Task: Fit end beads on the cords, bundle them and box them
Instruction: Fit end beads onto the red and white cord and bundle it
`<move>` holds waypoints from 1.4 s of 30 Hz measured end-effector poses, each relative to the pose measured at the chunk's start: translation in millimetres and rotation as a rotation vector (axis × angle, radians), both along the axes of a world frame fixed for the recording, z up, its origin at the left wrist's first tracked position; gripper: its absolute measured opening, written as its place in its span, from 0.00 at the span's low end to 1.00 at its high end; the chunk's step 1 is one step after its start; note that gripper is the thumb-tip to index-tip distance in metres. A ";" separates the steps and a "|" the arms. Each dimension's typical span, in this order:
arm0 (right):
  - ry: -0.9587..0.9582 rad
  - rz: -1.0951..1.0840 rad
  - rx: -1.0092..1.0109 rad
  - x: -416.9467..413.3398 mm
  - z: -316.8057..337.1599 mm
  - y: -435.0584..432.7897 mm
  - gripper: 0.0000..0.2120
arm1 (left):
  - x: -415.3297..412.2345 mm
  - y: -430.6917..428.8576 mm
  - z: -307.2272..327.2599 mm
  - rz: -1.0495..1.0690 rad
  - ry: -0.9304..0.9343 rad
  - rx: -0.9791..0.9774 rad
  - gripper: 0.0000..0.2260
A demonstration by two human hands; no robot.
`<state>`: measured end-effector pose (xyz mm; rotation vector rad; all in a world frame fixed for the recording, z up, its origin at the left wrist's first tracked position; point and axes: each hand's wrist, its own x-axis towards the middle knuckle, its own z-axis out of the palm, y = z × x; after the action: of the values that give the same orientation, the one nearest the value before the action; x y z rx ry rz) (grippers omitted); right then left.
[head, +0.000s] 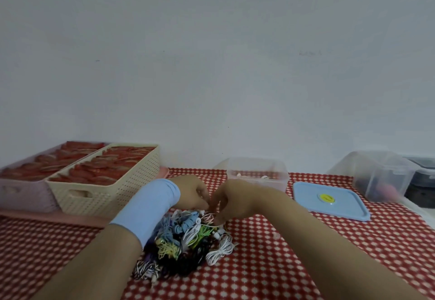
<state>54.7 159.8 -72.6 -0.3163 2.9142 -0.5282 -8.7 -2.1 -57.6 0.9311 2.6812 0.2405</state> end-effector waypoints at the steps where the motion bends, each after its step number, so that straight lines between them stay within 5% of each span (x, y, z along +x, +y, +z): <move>1: 0.028 -0.018 -0.031 -0.5 -1.9 0.1 0.14 | 1.7 -4.0 -0.2 0.002 -0.022 0.025 0.07; 6: 0.109 -0.139 -0.181 -0.7 0.5 12.7 0.03 | 3.9 -9.7 -3.3 0.000 -0.032 0.127 0.05; 11: 0.102 -0.203 -0.129 0.6 -0.7 14.0 0.09 | 5.5 -8.9 -3.5 0.043 -0.003 0.183 0.03; 16: -0.011 -0.284 -0.022 -18.0 -16.3 -5.5 0.20 | 7.9 -5.7 -10.8 0.108 -0.024 0.013 0.22; 18: -0.059 -0.243 0.015 -20.7 -17.7 -11.7 0.18 | 6.5 -8.5 -11.0 0.115 -0.055 0.008 0.23; 23: 0.026 -0.220 -0.261 -19.0 -14.6 -1.9 0.05 | 3.8 -15.3 -7.4 0.150 -0.048 0.069 0.20; 28: 0.163 -0.317 -0.774 -8.9 -10.2 6.3 0.01 | 0.4 -13.5 -9.2 0.258 -0.005 0.469 0.13; 33: 0.144 -0.320 -1.050 -4.5 1.5 9.4 0.07 | -0.5 -4.7 -3.9 0.242 -0.083 0.859 0.24; 39: 0.060 -0.273 -0.813 2.0 11.6 22.4 0.08 | 7.5 9.1 14.8 0.245 -0.192 1.146 0.24; 42: 0.048 -0.272 -0.788 5.7 9.9 29.9 0.06 | 4.5 11.7 16.4 0.213 -0.115 1.076 0.18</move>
<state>60.4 189.6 -62.6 -0.0098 2.6580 -1.7196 -4.2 9.6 -41.2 0.7890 2.4332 1.8183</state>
